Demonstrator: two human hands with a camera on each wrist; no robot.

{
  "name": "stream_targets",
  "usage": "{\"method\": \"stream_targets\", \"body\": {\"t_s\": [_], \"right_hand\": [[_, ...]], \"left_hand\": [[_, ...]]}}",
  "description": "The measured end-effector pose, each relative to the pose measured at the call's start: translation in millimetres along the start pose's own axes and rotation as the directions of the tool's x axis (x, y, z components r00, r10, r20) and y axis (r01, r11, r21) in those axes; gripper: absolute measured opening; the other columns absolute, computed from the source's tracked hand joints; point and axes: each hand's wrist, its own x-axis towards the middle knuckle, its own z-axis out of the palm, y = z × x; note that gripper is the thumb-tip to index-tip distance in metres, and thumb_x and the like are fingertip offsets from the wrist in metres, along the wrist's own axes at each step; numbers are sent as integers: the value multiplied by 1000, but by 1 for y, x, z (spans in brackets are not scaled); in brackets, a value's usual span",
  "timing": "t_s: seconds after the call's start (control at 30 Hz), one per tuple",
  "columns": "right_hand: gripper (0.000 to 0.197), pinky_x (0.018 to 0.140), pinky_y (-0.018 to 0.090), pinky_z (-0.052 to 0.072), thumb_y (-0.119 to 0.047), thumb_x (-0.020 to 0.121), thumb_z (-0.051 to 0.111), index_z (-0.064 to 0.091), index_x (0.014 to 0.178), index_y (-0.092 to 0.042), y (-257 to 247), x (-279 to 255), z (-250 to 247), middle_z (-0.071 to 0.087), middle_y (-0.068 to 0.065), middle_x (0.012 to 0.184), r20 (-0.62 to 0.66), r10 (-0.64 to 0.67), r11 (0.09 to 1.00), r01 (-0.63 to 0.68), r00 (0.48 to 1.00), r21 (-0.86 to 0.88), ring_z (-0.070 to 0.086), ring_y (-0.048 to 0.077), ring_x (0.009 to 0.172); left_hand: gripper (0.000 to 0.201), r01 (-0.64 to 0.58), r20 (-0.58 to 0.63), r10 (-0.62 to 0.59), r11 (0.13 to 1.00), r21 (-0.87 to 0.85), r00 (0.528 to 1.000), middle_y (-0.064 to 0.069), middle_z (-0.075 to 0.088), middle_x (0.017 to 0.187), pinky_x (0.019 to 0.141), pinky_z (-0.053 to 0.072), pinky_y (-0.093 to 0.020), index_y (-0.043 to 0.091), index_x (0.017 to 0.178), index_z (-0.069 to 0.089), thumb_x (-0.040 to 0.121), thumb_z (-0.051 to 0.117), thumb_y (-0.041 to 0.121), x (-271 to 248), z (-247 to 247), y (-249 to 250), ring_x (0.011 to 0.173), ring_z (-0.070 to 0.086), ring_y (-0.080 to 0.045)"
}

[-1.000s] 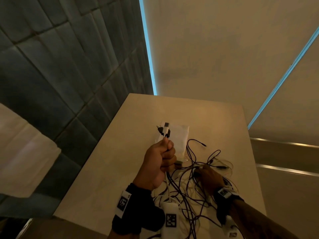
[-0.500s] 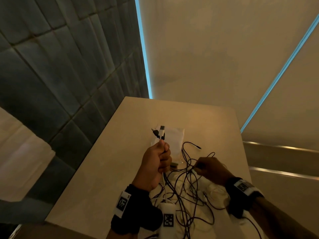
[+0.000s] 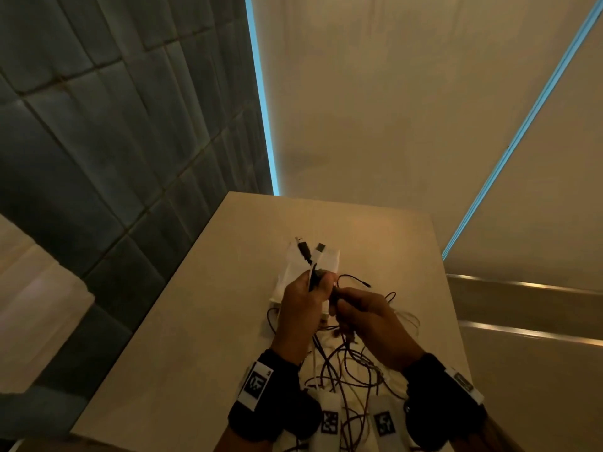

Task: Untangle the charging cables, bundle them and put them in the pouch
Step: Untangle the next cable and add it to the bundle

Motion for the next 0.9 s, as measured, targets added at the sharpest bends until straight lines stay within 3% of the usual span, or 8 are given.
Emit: {"method": "stream_targets", "body": {"t_s": [0.13,0.23,0.4,0.53,0.6,0.7,0.77,0.9], "right_hand": [[25,57,35,43,-15,98,51,69,82,-10,2,-10,-2,53,8,61,-123,-39,987,18,992,-162,47,23,56],[28,48,30,34,-17,99,48,60,81,0,-10,-12,12,43,10,58,-154,-99,993,87,983,-86,36,21,51],[32,42,13,34,-11,100,44,57,85,13,-27,-7,23,46,-4,50,-75,-150,986,144,986,-86,37,4,40],[38,46,9,37,-19,97,48,60,90,16,-27,-10,19,53,-3,58,-4,-135,986,133,991,-98,44,-1,44],[48,47,12,35,-30,93,50,57,86,17,-23,-11,16,50,-5,56,34,-104,987,108,994,-119,40,2,46],[37,53,14,37,-29,94,50,57,79,4,0,-12,11,52,-7,61,41,-56,993,59,998,-98,42,6,55],[29,61,17,41,-24,97,50,58,76,-7,20,-12,6,54,-1,69,20,-38,990,40,999,-136,47,11,65],[32,60,21,38,-26,97,48,56,76,-4,49,-6,2,51,3,71,-28,-56,973,48,998,-225,44,10,64]], "left_hand": [[20,-60,-47,55,990,-128,997,12,46,50,40,37,-20,14,99,69,97,53,26,-3,-5,10,44,43,-4],[24,-30,26,33,994,-107,999,7,44,51,44,38,-22,16,90,65,97,52,34,-8,0,11,45,42,-9],[45,-4,133,26,987,-159,991,-27,64,93,71,49,-59,27,97,73,84,47,61,-12,0,10,83,55,-32],[49,-49,128,73,982,-180,989,-23,54,78,69,45,-41,13,85,65,82,54,60,-16,-1,15,75,51,-28],[42,-93,87,113,973,-209,990,-7,49,70,68,42,-32,12,76,54,91,50,51,-20,3,17,71,46,-22],[34,-88,42,113,917,-390,993,-3,53,68,69,44,-32,13,75,48,100,38,34,-18,2,24,68,50,-19],[34,-63,44,99,861,-505,994,0,40,57,57,38,-30,13,76,47,102,36,32,-14,-4,29,52,37,-15],[30,-17,57,53,864,-502,997,4,28,57,50,23,-26,10,81,51,101,38,29,-9,-11,29,49,21,-10]]}}
